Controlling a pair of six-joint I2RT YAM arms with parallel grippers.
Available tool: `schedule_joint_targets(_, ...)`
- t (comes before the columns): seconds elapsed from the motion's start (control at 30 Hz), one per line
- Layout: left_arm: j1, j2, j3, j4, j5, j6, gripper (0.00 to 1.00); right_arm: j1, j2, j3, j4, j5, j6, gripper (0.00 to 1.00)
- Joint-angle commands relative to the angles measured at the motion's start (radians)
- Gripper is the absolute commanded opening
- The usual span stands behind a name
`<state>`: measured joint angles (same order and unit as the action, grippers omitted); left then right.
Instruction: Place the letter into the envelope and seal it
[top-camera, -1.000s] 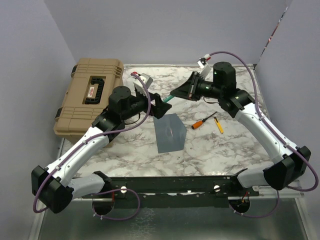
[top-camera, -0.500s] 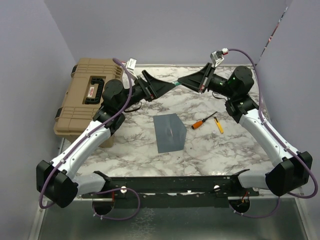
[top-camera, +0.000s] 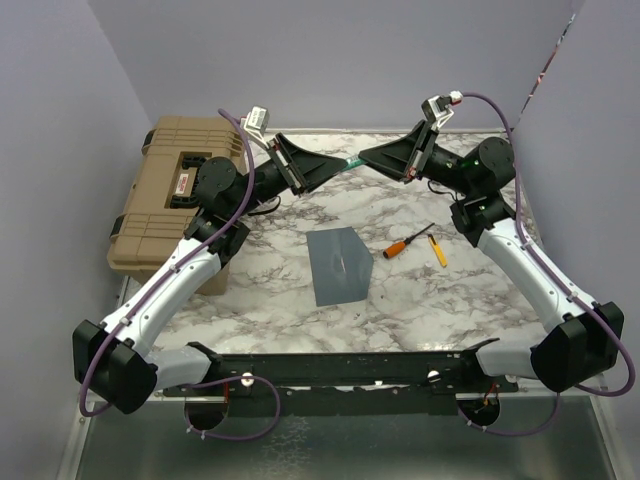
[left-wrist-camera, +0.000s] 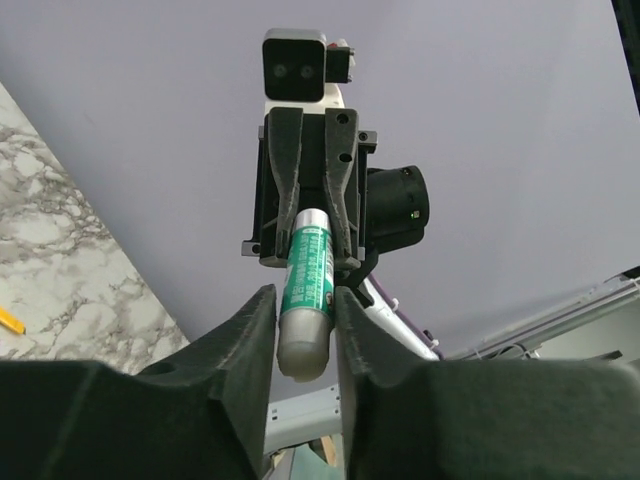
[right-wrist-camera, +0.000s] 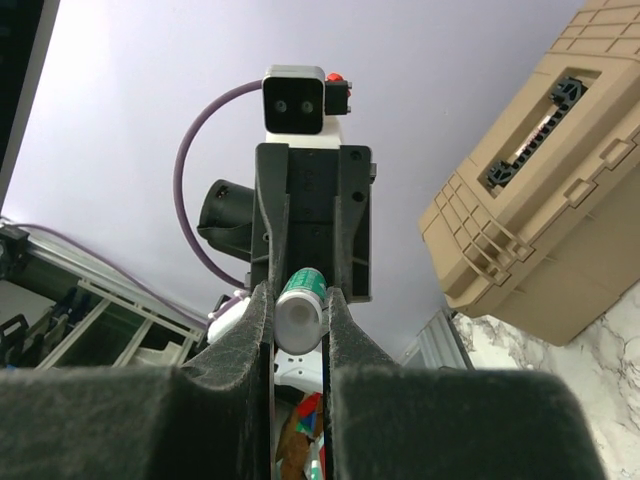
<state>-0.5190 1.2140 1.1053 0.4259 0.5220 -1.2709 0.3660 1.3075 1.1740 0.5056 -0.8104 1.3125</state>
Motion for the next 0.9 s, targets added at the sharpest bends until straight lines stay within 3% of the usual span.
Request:
schedule_joint_targets(0.0, 0.004, 0.008, 0.005, 0.036, 0.039, -0.030, 0.25, -0.004, 0.006, -0.018, 0.020, -0.019, -0.007, 0.00)
schedule_joint_targets(0.23, 0.003, 0.009, -0.013, 0.025, 0.035, -0.030, 0.00, -0.005, 0.002, -0.008, -0.042, -0.008, -0.075, 0.03)
schedule_joint_targets(0.3, 0.003, 0.013, -0.015, 0.022, 0.032, -0.024, 0.00, -0.004, 0.004, -0.004, -0.051, -0.023, -0.087, 0.17)
schedule_joint_targets(0.43, 0.004, 0.023, -0.017, 0.021, 0.027, -0.013, 0.00, -0.004, 0.006, 0.000, -0.049, -0.057, -0.094, 0.57)
schedule_joint_targets(0.5, 0.002, 0.031, -0.015, 0.021, 0.029, 0.001, 0.00, -0.004, 0.013, 0.008, -0.031, -0.092, -0.092, 0.67)
schedule_joint_targets(0.87, 0.001, 0.082, 0.004, 0.004, 0.048, 0.066, 0.00, -0.002, 0.035, -0.002, 0.088, -0.178, -0.011, 0.69)
